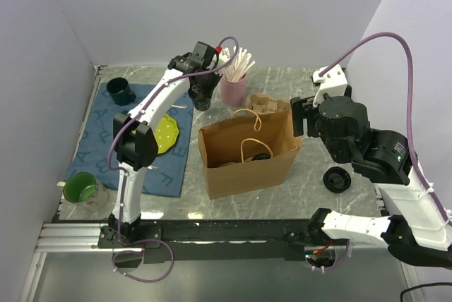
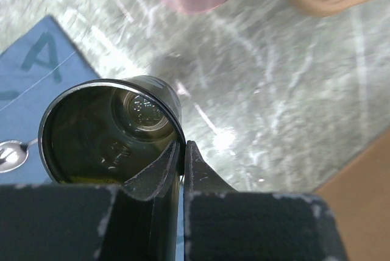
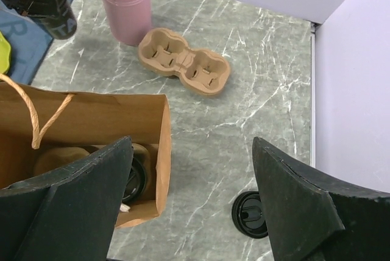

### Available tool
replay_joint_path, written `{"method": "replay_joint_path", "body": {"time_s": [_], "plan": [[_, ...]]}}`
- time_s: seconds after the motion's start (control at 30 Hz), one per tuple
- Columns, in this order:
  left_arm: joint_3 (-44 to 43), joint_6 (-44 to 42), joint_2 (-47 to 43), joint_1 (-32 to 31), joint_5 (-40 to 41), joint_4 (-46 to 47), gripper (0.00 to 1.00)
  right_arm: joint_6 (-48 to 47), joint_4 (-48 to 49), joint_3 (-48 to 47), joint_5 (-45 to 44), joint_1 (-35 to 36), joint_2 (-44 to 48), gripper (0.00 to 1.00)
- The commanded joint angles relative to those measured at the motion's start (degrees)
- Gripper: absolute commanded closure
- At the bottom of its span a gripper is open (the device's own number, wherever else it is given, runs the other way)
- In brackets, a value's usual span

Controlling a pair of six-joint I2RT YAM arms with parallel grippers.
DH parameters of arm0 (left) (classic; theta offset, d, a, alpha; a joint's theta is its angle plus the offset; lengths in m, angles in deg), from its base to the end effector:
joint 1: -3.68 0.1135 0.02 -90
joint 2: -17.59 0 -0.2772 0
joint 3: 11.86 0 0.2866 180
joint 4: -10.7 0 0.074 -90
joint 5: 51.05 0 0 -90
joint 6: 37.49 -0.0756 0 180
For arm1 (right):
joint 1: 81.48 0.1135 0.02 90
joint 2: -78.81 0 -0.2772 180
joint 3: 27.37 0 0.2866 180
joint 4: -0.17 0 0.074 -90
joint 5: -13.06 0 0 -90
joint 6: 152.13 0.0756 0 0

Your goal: Pack the takeout coffee

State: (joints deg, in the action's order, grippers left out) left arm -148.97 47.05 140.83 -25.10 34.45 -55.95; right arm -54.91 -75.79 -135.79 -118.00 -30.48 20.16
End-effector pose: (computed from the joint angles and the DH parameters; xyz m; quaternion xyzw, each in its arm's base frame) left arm 0.4709 -0.2654 0.2951 0.2907 0.9013 -0.1009 0.3048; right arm 0.1509 0.1074 0.5112 -0.1244 0.8068 -0.0193 0.5773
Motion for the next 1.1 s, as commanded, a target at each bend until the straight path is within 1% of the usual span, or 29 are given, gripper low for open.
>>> {"method": "replay_joint_path", "body": {"time_s": [0.0,0.3,0.4,0.5,0.53,0.6,0.63,0.8,0.83,0.9,0.93,1.0,1.03,1.07], "plan": [[-0.04,-2.11,1.91,-0.23,3.96,-0.81,0.99,-1.86,3.06,-0.17,-1.13,-0.29,-0.23,0.14],[2.60,-2.02,4.72,-1.63,3.61,2.36,0.99,-2.57,3.67,-1.14,-1.04,-0.29,-1.90,0.13],[2.51,-2.19,5.69,-2.34,3.35,2.53,0.96,-1.95,3.32,-1.14,-1.22,-0.20,-1.73,0.13],[2.51,-1.84,6.04,-2.86,2.30,2.80,0.90,-1.43,3.06,-0.70,-1.39,-0.29,-1.20,0.13],[2.25,-1.84,6.22,-3.04,2.21,2.71,0.81,-1.51,3.06,-0.52,-1.39,-0.20,-0.85,0.13],[1.38,-1.67,6.40,-3.39,2.64,1.93,0.67,-1.07,2.97,-0.35,-1.57,-0.20,-0.67,0.13],[1.11,-1.49,6.40,-3.39,3.60,1.75,0.58,-0.98,2.97,-0.17,-1.57,-0.20,-0.41,0.13],[-0.03,-0.27,4.47,-3.39,4.32,2.88,0.48,-0.37,2.53,0.18,-1.04,-0.29,-0.06,0.13],[-0.73,0.26,4.20,-3.39,7.71,2.97,0.44,-0.19,2.53,0.27,-1.04,-0.20,0.03,0.12],[-3.79,2.20,3.94,-3.39,9.67,2.71,0.40,0.59,2.09,0.45,-0.25,-0.20,0.29,0.13],[-4.77,2.81,3.68,-3.39,10.63,2.62,0.36,1.03,1.57,0.27,-0.08,-0.29,0.29,0.13],[-6.71,3.78,2.28,-3.22,10.47,3.49,0.32,3.05,-0.45,-0.34,0.80,-0.20,0.03,0.12],[-6.63,4.48,1.40,-3.22,10.64,4.37,0.27,3.93,-1.16,-0.35,1.24,-0.20,-0.06,0.13],[-6.45,5.70,-0.44,-3.13,10.90,6.47,0.24,5.50,-2.03,-0.35,1.77,-0.20,-0.06,0.13]]}}
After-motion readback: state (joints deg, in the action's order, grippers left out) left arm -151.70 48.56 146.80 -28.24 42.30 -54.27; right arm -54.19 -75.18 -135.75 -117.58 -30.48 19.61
